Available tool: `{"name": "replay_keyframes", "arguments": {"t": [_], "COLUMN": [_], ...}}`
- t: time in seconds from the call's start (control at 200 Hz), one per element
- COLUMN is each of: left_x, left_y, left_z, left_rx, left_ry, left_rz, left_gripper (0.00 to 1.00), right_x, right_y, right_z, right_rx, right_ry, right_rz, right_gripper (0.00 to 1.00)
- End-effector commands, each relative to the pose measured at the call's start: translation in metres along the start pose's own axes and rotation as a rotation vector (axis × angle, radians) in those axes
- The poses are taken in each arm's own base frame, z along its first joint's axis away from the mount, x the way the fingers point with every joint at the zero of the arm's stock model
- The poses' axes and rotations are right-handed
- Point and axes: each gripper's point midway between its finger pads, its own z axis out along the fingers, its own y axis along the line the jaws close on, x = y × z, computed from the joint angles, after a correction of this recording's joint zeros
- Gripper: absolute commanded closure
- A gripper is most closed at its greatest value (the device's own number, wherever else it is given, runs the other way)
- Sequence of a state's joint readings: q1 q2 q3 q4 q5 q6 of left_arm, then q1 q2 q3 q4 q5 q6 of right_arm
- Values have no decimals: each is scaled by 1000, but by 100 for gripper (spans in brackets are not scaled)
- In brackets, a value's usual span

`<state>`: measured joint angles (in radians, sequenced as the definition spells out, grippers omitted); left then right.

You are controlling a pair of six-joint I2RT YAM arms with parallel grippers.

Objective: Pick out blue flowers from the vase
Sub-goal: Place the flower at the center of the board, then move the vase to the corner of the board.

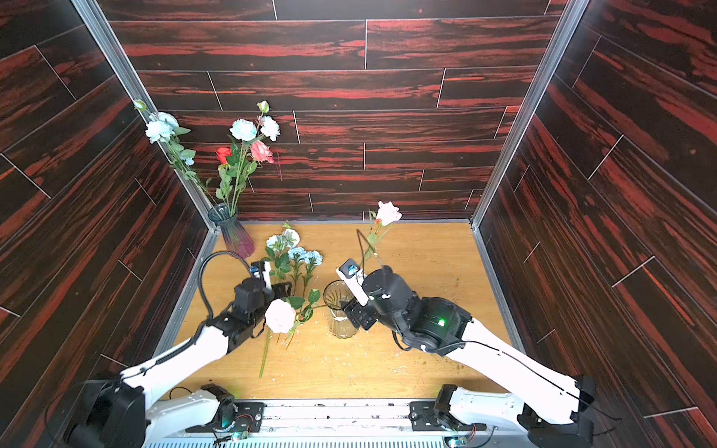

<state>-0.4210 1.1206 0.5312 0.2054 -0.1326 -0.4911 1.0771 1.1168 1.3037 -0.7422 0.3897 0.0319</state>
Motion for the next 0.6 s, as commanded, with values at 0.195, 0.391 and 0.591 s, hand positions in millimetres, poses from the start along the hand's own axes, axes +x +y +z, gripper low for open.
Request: {"name": "replay_keyframes", "arguments": {"t": [0.195, 0.391, 0.591], "left_x": [-37, -37, -36], "left_y": [-26, -32, -26], "left_z": [-10, -12, -21], "left_rx": [138, 185, 165], "left_ry": [-185, -209, -226], "left_rz": [13, -6, 40], "left_gripper": [32, 29, 28], "right_x": [9, 8, 12], "right_y": [34, 31, 32], "right_z": [10, 21, 36], "right_rx": [-197, -324, -333], "right_ry": [89, 103, 153], "right_rz": [-47, 33, 5], "right_gripper": [23, 23, 24]}}
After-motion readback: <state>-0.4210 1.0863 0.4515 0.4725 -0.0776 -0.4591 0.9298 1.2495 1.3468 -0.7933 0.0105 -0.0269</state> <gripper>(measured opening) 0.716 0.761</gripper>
